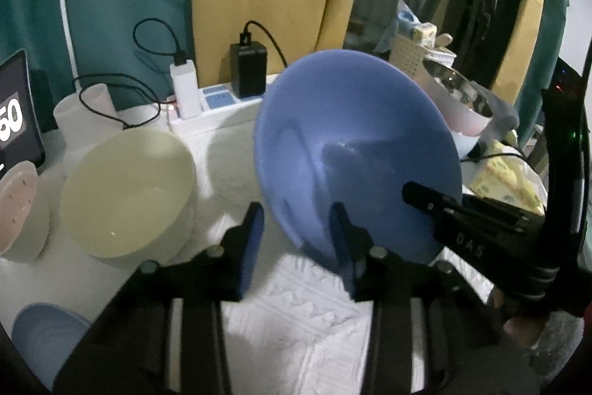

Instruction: Organize plates and bowls

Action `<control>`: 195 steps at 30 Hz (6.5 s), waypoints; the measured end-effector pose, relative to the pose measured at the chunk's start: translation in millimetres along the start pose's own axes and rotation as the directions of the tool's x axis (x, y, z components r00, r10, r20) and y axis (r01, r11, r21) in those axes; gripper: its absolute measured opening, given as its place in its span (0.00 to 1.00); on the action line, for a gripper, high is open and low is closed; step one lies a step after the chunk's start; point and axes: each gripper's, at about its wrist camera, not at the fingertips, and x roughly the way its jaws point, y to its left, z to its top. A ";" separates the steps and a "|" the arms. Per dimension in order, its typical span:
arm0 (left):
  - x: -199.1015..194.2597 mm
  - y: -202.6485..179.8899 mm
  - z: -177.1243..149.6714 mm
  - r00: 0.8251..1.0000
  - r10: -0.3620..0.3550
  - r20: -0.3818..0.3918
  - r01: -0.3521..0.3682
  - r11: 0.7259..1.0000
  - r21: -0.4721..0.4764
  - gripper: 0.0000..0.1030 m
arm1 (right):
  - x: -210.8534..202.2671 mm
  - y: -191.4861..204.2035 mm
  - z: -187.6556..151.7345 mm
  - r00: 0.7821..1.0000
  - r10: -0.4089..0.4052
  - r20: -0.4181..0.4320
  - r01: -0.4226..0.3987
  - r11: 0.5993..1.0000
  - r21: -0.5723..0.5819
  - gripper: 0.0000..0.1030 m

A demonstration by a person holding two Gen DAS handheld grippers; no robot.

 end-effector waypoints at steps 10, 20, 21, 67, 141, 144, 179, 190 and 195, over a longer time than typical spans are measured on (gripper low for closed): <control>-17.0 -1.7 -3.2 1.000 -0.011 0.018 0.011 1.000 0.002 0.37 | -19.1 4.9 -2.2 1.000 -0.009 0.018 0.009 1.000 -0.011 0.16; -41.7 0.7 -12.6 0.999 -0.031 0.033 0.031 0.999 -0.006 0.37 | -43.4 14.0 -12.5 1.000 -0.011 0.014 0.012 1.000 -0.005 0.17; -44.0 1.3 -13.7 0.999 -0.034 0.032 0.034 0.999 -0.009 0.37 | -45.4 14.7 -14.0 1.000 -0.011 0.013 0.011 1.000 -0.004 0.17; -133.1 10.8 -118.0 0.994 -0.103 -0.030 0.101 0.993 -0.068 0.37 | -135.7 51.0 -118.1 0.999 -0.025 -0.020 0.026 0.999 0.031 0.30; -145.3 149.1 -3.1 0.993 0.007 0.116 -0.007 1.000 -0.003 0.45 | -99.1 192.2 -3.3 0.998 -0.024 0.055 0.031 0.992 -0.125 0.30; -134.4 153.0 5.0 0.995 -0.002 0.102 0.003 1.000 -0.009 0.45 | -90.2 194.5 2.9 0.999 -0.024 0.045 0.029 0.992 -0.125 0.30; -3.0 189.9 15.4 0.984 -0.054 -0.169 0.051 0.998 -0.027 0.45 | 62.3 179.1 8.3 0.941 0.008 -0.338 0.097 0.951 0.293 0.30; -1.2 178.4 13.1 0.989 -0.044 -0.142 0.052 0.997 0.052 0.37 | 70.3 191.8 5.1 0.947 -0.010 -0.322 0.083 0.973 0.214 0.30; -4.1 177.2 12.5 0.991 -0.019 -0.133 0.029 0.997 0.075 0.36 | 70.2 195.6 3.2 0.950 -0.016 -0.311 0.078 0.979 0.188 0.29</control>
